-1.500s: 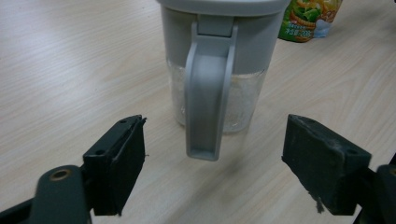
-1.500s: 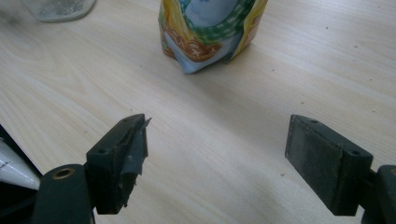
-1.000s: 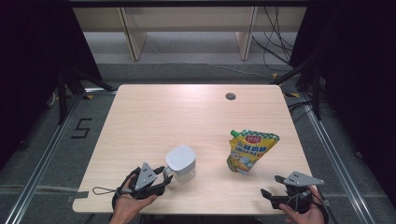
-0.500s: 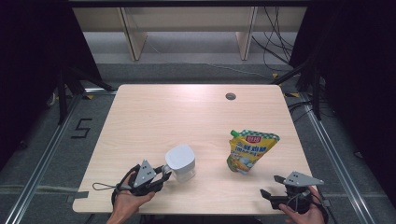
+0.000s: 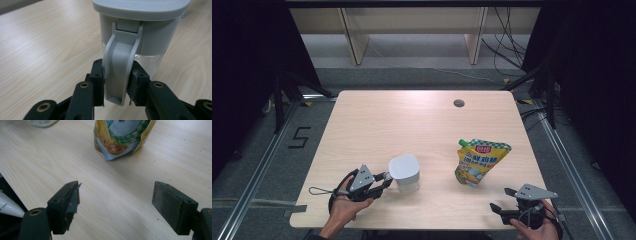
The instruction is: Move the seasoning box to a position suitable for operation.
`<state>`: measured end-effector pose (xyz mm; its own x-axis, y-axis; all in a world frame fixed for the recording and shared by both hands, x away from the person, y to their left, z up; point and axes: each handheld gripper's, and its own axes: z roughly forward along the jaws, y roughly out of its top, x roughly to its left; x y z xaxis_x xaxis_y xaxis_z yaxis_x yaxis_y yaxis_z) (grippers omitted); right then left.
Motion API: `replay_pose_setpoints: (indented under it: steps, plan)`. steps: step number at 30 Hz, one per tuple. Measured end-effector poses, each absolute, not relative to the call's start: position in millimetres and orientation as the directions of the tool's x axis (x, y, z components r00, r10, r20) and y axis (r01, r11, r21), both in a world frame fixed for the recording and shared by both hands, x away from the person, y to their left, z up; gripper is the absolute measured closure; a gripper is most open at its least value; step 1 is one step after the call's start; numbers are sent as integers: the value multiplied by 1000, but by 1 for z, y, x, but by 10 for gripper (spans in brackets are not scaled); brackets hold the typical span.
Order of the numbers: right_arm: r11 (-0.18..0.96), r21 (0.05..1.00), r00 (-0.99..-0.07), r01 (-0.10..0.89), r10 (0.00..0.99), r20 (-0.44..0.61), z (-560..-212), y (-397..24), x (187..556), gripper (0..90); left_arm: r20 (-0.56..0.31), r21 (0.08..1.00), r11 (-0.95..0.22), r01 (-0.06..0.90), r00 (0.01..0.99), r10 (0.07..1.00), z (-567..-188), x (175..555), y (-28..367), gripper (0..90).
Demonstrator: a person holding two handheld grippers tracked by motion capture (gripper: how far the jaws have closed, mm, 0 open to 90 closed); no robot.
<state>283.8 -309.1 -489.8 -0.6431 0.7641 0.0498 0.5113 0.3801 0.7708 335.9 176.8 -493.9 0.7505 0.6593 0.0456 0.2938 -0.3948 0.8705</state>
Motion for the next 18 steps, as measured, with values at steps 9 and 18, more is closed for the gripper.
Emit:
replay_pose_setpoints:
  steps: [9, 18]
  plan:
    - [386, 775, -642, 501, 766, 34, -490, -309, 285, 233, 50, 869, -418, 264, 794, 606, -492, 334, 169, 686]
    - [372, 776, -648, 509, 759, 61, -490, -308, 285, 234, 14, 873, -405, 272, 815, 579, -493, 331, 162, 686]
